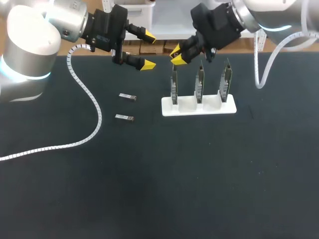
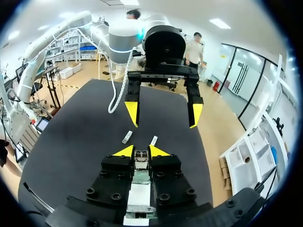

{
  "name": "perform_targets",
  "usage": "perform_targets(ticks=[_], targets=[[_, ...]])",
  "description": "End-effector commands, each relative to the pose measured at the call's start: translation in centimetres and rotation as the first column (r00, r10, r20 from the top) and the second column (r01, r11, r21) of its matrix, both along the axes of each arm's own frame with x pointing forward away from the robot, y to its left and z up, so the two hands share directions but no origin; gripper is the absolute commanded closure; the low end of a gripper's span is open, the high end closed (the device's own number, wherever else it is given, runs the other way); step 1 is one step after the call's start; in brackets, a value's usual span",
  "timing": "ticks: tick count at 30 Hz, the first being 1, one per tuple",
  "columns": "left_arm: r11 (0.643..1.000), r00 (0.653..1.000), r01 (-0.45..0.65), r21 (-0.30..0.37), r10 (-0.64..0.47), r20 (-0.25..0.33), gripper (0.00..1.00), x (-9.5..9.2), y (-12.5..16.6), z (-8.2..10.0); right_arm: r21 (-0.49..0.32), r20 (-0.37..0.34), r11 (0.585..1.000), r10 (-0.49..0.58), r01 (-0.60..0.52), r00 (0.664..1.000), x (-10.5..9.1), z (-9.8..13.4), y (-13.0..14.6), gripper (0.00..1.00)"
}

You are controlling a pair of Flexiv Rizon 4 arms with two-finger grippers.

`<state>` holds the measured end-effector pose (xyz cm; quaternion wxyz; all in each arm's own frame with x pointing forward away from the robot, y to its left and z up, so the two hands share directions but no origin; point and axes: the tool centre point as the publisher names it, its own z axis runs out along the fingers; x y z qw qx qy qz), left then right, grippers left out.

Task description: Pick up the optical module with the left hand, and insert it into the network port with the right hand.

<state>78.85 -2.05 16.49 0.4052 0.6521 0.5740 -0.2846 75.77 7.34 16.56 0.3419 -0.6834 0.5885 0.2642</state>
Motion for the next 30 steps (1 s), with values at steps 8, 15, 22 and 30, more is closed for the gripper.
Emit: perform_targets(ticks=[8, 15, 22, 30], targets=[[1.000, 1.000, 0.003, 0.005, -0.003, -0.003, 0.00, 0.18, -0.04, 0.04, -0.015, 0.004, 1.000, 0.011, -0.011, 1.000, 0.24, 0.15, 0.20, 1.00], [1.000, 1.000, 0.003, 0.005, -0.003, -0.003, 0.00, 0.18, -0.04, 0.04, -0.017, -0.008, 1.000, 0.012, -0.012, 1.000, 0.20, -0.23, 0.33, 1.00], [1.000, 1.000, 0.003, 0.005, -0.003, -0.003, 0.00, 0.18, -0.04, 0.04, -0.023, -0.004, 1.000, 0.021, -0.021, 1.000, 0.26, -0.05, 0.62, 1.00], [1.000, 1.000, 0.003, 0.005, -0.003, -0.003, 0.00, 0.18, -0.04, 0.04, -0.027, -0.017, 1.000, 0.011, -0.011, 1.000, -0.12, -0.47, 0.44, 1.00]])
